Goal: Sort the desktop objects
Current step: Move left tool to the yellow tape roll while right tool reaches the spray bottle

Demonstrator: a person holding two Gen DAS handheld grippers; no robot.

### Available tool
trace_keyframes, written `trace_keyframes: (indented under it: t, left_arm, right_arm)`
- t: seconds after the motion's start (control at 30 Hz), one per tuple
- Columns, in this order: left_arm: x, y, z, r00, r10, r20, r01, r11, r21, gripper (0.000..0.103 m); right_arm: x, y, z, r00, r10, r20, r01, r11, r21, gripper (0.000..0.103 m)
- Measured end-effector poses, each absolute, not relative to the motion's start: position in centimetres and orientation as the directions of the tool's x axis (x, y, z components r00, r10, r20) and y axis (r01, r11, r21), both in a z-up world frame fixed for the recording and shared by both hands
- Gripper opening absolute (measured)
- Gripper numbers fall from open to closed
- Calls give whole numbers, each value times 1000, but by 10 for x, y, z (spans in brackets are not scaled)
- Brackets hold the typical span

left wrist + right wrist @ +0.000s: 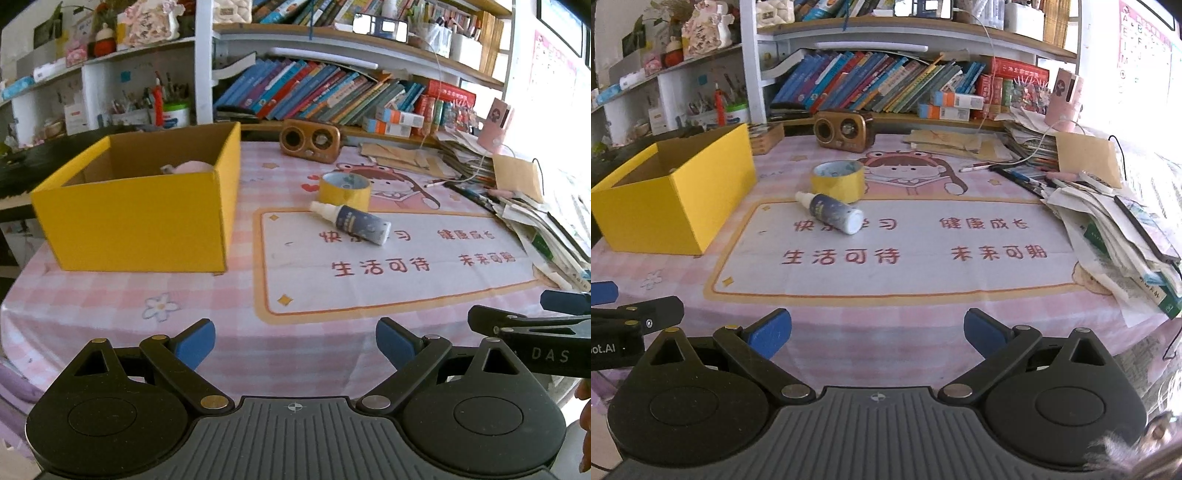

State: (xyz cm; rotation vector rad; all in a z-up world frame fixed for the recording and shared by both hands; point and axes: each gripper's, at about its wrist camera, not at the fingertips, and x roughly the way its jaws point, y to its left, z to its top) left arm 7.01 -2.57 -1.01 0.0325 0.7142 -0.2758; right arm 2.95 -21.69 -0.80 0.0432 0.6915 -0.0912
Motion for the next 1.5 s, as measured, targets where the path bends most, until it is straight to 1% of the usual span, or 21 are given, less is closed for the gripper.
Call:
trace_keyframes:
  t: [0.23,0.63,0.9,1.1,1.2,1.3,1.4,1.5]
  left_arm:
    - [89,-49,-12,713,-253,-654,272,959,-75,96]
    - [123,-85,-14,712,-250,-656,271,960,-72,96]
    - [138,-98,-6,737,-219,-639,233,970,-64,96]
    - [148,-102,-1,764,-181,-619,191,980,-51,96]
    - [152,-102,1,771,-155,-617,159,986,-49,96]
    - [156,-102,0,771,-130,-624,133,990,-42,96]
    - [162,-102,-2,764,-104,-637,105,994,-35,96]
    - [168,-100,-4,753,-79,-653,78,997,-30,96]
  right_arm:
    - [48,-240,-9,754,-86,-651,111,994,-4,100]
    - [87,-275,-13,743,-72,-666,99,995,2,100]
    - [114,-288,-10,752,-15,-659,46,998,30,99]
    - [133,-290,-8,752,51,-657,-33,999,40,98]
    - [141,-288,-6,753,95,-651,-90,995,40,92]
    - [149,-283,-7,743,141,-654,-153,987,39,77]
    - [161,-278,-9,723,190,-664,-216,975,44,66]
    - [177,-275,-12,702,228,-675,-259,964,57,62]
